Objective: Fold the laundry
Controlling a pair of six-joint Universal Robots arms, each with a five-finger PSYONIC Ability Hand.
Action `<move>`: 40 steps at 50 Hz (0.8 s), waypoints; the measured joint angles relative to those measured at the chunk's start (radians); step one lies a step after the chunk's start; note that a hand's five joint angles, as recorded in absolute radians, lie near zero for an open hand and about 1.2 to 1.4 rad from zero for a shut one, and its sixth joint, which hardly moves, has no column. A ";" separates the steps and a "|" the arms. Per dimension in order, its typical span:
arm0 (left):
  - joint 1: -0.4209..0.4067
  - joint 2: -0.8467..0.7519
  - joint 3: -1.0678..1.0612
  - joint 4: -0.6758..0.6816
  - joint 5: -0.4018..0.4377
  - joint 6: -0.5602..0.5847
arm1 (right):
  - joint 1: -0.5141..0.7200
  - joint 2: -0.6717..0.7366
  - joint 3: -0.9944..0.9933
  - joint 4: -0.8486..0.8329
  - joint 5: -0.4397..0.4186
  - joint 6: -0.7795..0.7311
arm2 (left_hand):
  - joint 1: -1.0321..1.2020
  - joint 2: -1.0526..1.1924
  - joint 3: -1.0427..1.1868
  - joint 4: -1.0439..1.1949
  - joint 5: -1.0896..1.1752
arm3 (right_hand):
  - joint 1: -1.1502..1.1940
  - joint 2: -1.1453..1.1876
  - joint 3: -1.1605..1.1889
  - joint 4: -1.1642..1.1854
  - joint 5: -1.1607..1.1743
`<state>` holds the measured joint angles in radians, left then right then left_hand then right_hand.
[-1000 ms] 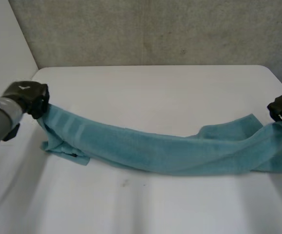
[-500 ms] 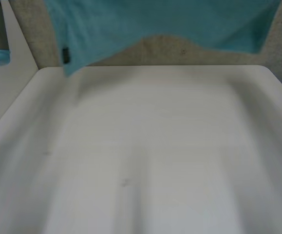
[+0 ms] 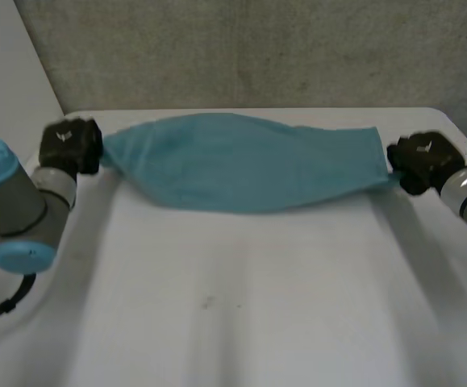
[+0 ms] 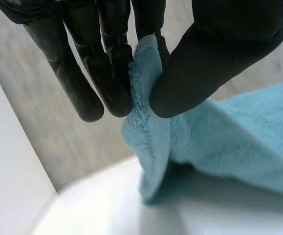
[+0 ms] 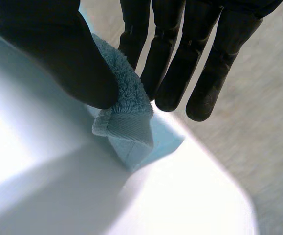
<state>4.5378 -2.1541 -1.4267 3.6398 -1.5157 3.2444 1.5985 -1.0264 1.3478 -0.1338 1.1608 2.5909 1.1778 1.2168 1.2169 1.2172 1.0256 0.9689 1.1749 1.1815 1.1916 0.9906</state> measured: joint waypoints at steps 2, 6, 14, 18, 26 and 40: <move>0.000 -0.009 -0.062 0.001 0.010 0.006 | -0.001 0.034 0.042 0.008 0.011 -0.027 | 0.000 0.000 0.000 0.000 0.000 | 0.000 0.000 0.000 0.000 0.000; 0.006 0.021 -0.120 -0.009 0.015 0.017 | -0.007 0.005 0.072 0.042 0.020 -0.049 | 0.000 0.000 0.000 0.000 0.000 | 0.000 0.000 0.000 0.000 0.000; 0.080 0.229 -0.243 -0.112 0.016 0.062 | -0.070 -0.202 0.083 0.285 0.021 -0.103 | 0.000 0.000 0.000 0.000 0.000 | 0.000 0.000 0.000 0.000 0.000; 0.129 0.378 -0.283 -0.237 0.021 0.098 | -0.128 -0.322 0.071 0.478 0.017 -0.187 | 0.000 0.000 0.000 0.000 0.000 | 0.000 0.000 0.000 0.000 0.000; 0.212 0.533 -0.304 -0.492 0.135 0.162 | -0.274 -0.433 0.074 0.853 0.016 -0.505 | 0.000 0.000 0.000 0.000 0.000 | 0.000 0.000 0.000 0.000 0.000; 0.198 0.324 -0.263 -0.524 0.238 0.209 | -0.297 -0.285 0.114 0.784 0.027 -0.547 | 0.000 0.000 0.000 0.000 0.000 | 0.000 0.000 0.000 0.000 0.000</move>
<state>4.7361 -1.8300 -1.6897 3.1160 -1.2778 3.4530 1.3017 -1.3116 1.4617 0.6505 1.1875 2.0438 1.1773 1.2168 1.2169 1.2172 1.0256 0.9689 1.1749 1.1815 1.1914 0.9906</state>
